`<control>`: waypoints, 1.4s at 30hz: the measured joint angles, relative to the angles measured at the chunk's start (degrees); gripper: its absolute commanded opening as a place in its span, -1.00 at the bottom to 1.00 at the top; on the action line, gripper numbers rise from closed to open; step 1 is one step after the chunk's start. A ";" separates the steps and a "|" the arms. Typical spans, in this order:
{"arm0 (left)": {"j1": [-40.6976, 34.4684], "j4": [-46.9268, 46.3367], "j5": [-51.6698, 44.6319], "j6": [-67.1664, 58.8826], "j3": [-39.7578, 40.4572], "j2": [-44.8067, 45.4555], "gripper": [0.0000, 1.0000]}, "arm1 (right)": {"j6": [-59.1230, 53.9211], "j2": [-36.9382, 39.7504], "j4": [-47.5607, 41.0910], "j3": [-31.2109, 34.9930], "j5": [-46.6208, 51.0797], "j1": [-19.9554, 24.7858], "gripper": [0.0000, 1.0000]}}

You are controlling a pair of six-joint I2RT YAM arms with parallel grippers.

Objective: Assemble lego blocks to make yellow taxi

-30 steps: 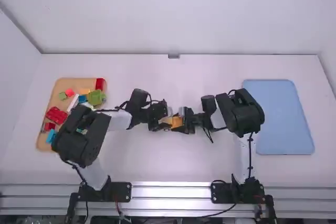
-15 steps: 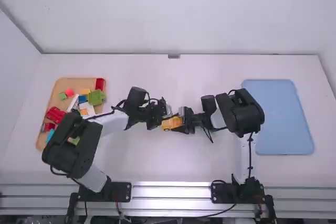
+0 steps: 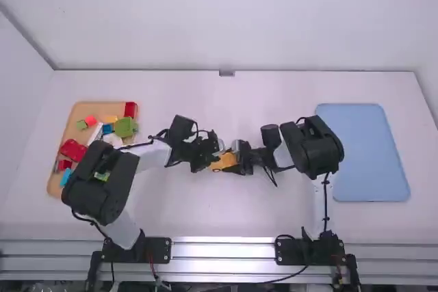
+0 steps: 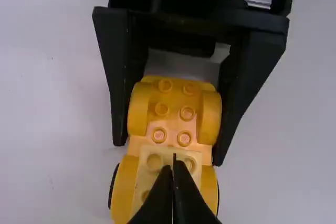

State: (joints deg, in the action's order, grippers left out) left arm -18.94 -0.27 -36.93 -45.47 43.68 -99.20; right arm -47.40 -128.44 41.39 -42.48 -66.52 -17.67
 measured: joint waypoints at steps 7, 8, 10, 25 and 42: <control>-0.81 2.03 -0.22 0.92 0.02 -0.68 -0.96 | 0.02 0.00 -0.15 -0.17 0.00 0.07 0.11; -0.85 2.23 -0.28 0.92 0.02 -0.76 -0.96 | 0.04 0.00 -0.11 -0.20 0.04 0.09 0.11; -1.07 2.62 -0.31 0.61 0.09 -0.94 -0.96 | 0.04 0.00 -0.07 -0.20 0.02 0.28 0.10; 1.75 -5.33 3.26 1.20 4.72 5.90 0.41 | 0.59 0.00 0.46 -0.31 1.57 1.03 0.12; 5.55 -5.95 17.35 18.99 -2.40 32.39 0.98 | 0.70 0.00 -4.42 -4.31 4.72 2.10 0.69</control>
State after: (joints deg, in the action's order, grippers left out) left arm -13.39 -6.22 -19.57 -26.48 41.28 -66.81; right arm -46.70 -128.44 36.97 -46.78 -61.80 -15.57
